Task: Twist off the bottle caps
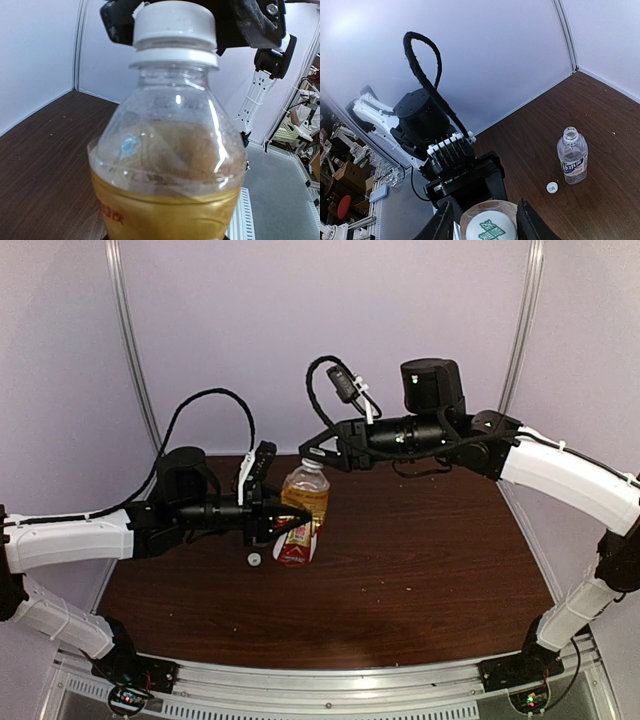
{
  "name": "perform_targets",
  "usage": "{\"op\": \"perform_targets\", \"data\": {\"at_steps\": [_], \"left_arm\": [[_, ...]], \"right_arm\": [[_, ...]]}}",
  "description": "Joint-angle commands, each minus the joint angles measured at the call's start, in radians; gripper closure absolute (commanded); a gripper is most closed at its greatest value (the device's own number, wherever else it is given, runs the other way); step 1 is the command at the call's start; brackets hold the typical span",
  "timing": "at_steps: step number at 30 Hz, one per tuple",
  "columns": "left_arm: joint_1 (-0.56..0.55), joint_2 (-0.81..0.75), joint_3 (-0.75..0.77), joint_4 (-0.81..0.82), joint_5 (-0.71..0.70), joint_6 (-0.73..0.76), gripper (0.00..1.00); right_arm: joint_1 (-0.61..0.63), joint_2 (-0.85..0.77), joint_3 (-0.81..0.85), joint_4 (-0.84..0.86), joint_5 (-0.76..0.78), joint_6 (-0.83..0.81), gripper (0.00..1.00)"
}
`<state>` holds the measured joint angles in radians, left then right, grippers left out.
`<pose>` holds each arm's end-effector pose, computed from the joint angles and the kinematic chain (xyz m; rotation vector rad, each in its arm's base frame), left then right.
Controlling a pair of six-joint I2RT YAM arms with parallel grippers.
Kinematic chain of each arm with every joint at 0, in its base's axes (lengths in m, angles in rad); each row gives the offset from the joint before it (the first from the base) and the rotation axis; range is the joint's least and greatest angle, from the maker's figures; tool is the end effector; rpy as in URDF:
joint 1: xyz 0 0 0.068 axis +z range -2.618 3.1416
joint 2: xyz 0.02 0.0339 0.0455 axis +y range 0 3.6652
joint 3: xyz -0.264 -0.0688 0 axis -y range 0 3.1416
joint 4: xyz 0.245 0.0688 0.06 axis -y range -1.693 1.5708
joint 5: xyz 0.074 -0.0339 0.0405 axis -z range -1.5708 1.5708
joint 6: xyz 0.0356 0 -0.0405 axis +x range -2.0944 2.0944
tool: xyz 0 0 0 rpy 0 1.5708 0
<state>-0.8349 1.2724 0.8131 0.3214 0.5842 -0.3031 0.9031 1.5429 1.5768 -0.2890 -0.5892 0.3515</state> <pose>0.1810 -0.2291 0.2967 0.9361 1.6274 -1.3122 0.2047 0.2916 0.4195 -0.9819 1.7716 1.3788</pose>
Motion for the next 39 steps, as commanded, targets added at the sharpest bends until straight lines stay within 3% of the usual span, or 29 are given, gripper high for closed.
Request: {"op": "perform_targets", "data": {"at_steps": [1, 22, 28, 39], "left_arm": [[0.005, -0.03, 0.029, 0.027, -0.009, 0.019, 0.64], [0.003, -0.034, 0.021, 0.032, -0.002, 0.018, 0.64], [0.003, -0.034, 0.01, 0.074, 0.069, 0.01, 0.64], [0.004, 0.015, 0.008, 0.246, 0.356, -0.094, 0.64]], "right_arm": [[0.005, 0.013, -0.017, -0.002, 0.011, -0.002, 0.58], [-0.028, -0.008, -0.055, 0.053, -0.051, -0.107, 0.79], [-0.064, 0.006, -0.046, 0.06, -0.191, -0.24, 0.82], [-0.084, 0.087, 0.03, -0.014, -0.616, -0.527, 0.77]]}}
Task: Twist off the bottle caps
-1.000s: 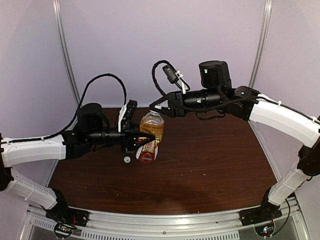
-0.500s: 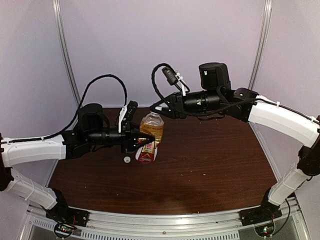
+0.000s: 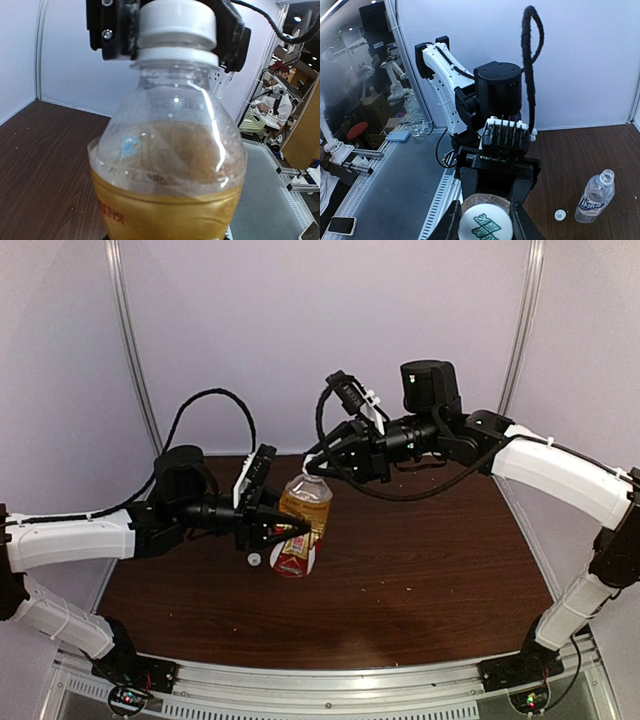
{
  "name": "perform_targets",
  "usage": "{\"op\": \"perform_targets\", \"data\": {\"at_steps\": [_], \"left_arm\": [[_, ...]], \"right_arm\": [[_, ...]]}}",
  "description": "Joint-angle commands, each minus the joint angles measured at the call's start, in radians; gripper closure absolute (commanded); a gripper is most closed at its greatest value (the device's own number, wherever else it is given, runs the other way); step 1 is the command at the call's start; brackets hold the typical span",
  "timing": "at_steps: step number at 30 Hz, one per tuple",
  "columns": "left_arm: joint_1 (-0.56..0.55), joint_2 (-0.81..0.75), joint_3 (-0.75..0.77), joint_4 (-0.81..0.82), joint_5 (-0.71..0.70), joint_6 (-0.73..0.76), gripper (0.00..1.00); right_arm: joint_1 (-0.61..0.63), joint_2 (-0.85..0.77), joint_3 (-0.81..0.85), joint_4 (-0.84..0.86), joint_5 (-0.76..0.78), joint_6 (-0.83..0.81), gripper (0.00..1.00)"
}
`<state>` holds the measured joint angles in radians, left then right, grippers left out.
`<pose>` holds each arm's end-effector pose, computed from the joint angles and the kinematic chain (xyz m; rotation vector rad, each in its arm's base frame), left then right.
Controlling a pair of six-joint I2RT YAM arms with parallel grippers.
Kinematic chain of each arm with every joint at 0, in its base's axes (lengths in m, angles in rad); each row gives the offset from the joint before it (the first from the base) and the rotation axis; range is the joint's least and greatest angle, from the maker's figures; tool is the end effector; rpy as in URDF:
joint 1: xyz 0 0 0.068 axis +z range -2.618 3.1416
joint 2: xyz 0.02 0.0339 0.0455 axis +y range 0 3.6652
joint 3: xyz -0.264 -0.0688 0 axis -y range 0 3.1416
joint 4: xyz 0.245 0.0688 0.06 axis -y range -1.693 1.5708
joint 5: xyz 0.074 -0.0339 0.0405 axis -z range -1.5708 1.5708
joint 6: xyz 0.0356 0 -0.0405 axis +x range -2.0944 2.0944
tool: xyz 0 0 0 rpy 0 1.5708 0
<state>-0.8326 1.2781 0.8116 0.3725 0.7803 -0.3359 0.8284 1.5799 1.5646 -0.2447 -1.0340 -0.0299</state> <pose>0.1756 -0.2302 0.3003 1.0710 1.5439 -1.4871 0.2191 0.2840 0.4100 -1.4624 1.3076 1.4788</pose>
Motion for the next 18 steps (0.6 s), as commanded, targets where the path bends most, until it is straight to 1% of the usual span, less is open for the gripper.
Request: {"op": "perform_targets", "data": {"at_steps": [1, 6, 12, 16, 18], "left_arm": [[0.001, 0.012, 0.011, 0.207, 0.171, -0.07, 0.64], [0.001, 0.009, 0.008, 0.214, 0.172, -0.071, 0.64], [0.001, 0.015, 0.011, 0.222, 0.15, -0.068, 0.64], [0.002, 0.012, 0.008, 0.216, 0.119, -0.066, 0.64], [0.003, 0.007, 0.002, 0.211, 0.1, -0.061, 0.64]], "right_arm": [[-0.011, 0.061, 0.056, -0.071, -0.185, -0.154, 0.77], [-0.017, 0.073, 0.067, -0.085, -0.194, -0.159, 0.77], [-0.02, 0.059, 0.057, -0.078, -0.145, -0.134, 0.76], [-0.019, 0.042, 0.041, -0.058, -0.092, -0.098, 0.72], [-0.02, 0.029, 0.028, -0.043, -0.055, -0.078, 0.67]]}}
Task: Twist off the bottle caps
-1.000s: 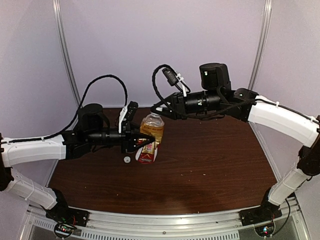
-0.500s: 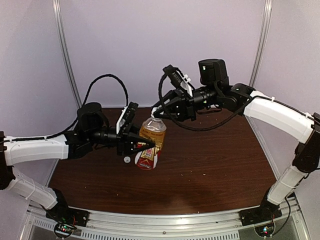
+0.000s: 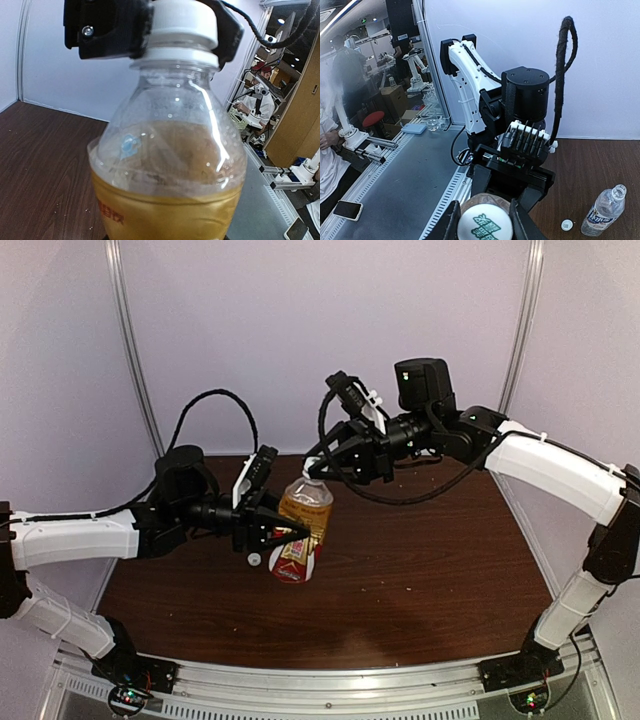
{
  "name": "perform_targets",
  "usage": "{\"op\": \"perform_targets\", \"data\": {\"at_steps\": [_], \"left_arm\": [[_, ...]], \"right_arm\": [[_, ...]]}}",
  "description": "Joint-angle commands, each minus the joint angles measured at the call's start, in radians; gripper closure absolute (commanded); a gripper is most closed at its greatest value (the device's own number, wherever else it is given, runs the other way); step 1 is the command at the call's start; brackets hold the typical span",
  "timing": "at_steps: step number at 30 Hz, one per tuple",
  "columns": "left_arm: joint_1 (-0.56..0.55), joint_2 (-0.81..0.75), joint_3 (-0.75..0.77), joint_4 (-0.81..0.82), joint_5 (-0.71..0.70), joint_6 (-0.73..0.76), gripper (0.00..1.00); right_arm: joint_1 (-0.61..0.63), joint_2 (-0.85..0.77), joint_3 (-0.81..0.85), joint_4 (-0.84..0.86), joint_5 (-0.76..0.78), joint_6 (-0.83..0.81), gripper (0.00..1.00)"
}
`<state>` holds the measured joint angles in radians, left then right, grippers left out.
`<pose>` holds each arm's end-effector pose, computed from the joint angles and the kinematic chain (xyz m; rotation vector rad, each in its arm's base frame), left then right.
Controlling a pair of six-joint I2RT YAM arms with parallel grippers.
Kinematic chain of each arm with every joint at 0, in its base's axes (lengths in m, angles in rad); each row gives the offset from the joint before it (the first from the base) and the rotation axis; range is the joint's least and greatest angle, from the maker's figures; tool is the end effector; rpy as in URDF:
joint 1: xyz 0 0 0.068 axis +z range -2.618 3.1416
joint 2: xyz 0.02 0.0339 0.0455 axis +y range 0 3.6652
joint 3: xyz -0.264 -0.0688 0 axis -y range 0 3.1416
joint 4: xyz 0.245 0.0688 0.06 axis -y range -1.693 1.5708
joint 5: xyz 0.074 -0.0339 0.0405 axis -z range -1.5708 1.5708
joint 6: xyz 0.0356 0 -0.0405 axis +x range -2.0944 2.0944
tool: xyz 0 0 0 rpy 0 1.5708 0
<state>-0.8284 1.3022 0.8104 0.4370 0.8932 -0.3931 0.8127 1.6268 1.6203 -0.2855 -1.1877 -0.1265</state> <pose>0.1759 -0.2327 0.3000 1.1293 1.5064 -1.6036 0.2261 0.2869 0.4104 -1.5778 1.1647 1.5527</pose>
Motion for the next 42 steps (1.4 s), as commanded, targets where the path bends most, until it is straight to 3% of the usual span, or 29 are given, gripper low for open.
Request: {"op": "perform_targets", "data": {"at_steps": [1, 12, 15, 23, 28, 32, 42], "left_arm": [[0.0, -0.021, 0.001, 0.143, -0.024, -0.001, 0.64], [0.0, -0.03, 0.01, 0.065, -0.139, 0.042, 0.64], [0.002, -0.029, 0.015, 0.043, -0.183, 0.049, 0.64], [0.002, -0.031, 0.031, -0.035, -0.295, 0.079, 0.64], [0.002, -0.03, 0.035, -0.054, -0.33, 0.083, 0.64], [0.002, -0.032, 0.037, -0.064, -0.345, 0.087, 0.64], [0.002, -0.045, 0.033, -0.082, -0.373, 0.1, 0.64]], "right_arm": [[-0.004, -0.023, -0.034, 0.007, 0.125, 0.032, 0.64], [-0.004, -0.09, -0.069, 0.04, 0.268, 0.222, 0.32], [-0.005, -0.114, -0.082, 0.052, 0.304, 0.267, 0.28], [0.007, -0.126, -0.065, 0.066, 0.51, 0.474, 0.27], [0.037, -0.098, -0.031, 0.027, 0.651, 0.513, 0.27], [0.05, -0.073, -0.011, 0.014, 0.658, 0.528, 0.3], [0.072, -0.028, 0.01, -0.006, 0.629, 0.529, 0.48]]}}
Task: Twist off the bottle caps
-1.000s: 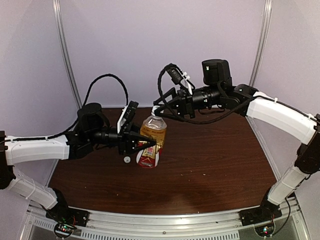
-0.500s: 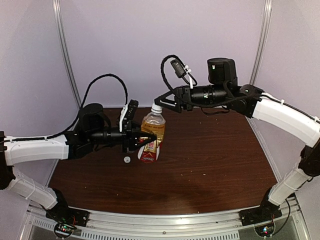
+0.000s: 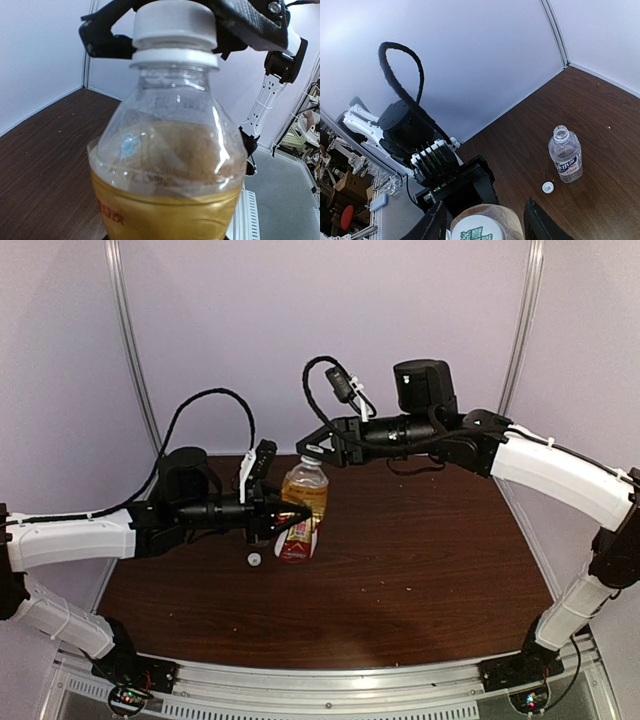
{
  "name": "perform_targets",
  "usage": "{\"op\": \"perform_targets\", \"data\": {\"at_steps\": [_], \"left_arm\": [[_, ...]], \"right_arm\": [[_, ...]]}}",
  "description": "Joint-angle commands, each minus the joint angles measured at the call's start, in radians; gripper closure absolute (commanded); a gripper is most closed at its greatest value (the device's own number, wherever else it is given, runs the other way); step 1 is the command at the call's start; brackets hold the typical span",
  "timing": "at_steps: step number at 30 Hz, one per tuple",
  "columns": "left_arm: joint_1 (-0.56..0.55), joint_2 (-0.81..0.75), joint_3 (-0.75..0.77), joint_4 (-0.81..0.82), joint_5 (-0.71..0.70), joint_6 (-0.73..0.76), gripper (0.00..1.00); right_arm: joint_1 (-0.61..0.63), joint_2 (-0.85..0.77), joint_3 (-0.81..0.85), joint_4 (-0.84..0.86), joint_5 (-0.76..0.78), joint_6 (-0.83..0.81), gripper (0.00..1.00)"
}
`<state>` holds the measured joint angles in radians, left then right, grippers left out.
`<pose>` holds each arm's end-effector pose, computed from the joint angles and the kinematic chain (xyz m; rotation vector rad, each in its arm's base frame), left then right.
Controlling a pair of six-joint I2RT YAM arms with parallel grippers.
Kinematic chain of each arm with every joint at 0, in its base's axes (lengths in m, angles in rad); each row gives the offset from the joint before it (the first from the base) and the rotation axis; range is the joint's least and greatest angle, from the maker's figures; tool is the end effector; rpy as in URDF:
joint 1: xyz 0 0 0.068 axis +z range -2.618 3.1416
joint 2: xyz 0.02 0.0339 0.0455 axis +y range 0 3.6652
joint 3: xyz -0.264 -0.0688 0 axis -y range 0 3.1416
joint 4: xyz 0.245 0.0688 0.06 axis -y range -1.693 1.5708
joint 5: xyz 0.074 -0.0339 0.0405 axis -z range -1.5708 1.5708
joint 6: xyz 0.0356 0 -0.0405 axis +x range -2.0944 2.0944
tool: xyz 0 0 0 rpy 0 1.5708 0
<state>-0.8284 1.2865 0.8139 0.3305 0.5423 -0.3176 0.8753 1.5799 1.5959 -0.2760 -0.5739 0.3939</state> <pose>0.1858 -0.2297 0.2940 0.8862 1.6537 -1.2835 0.2202 0.2940 0.4147 -0.9088 1.8171 1.3739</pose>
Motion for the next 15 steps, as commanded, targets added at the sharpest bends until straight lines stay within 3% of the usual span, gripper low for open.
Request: {"op": "perform_targets", "data": {"at_steps": [1, 11, 15], "left_arm": [[0.002, -0.031, 0.029, 0.024, -0.025, 0.026, 0.64], [0.002, -0.036, 0.024, 0.018, -0.04, 0.028, 0.64], [0.002, -0.037, 0.021, 0.023, -0.027, 0.028, 0.64]], "right_arm": [[0.009, 0.02, 0.034, -0.017, 0.016, 0.008, 0.49], [0.013, 0.012, 0.014, 0.011, -0.011, -0.015, 0.78], [0.011, -0.007, -0.006, 0.022, -0.034, -0.111, 0.82]]}}
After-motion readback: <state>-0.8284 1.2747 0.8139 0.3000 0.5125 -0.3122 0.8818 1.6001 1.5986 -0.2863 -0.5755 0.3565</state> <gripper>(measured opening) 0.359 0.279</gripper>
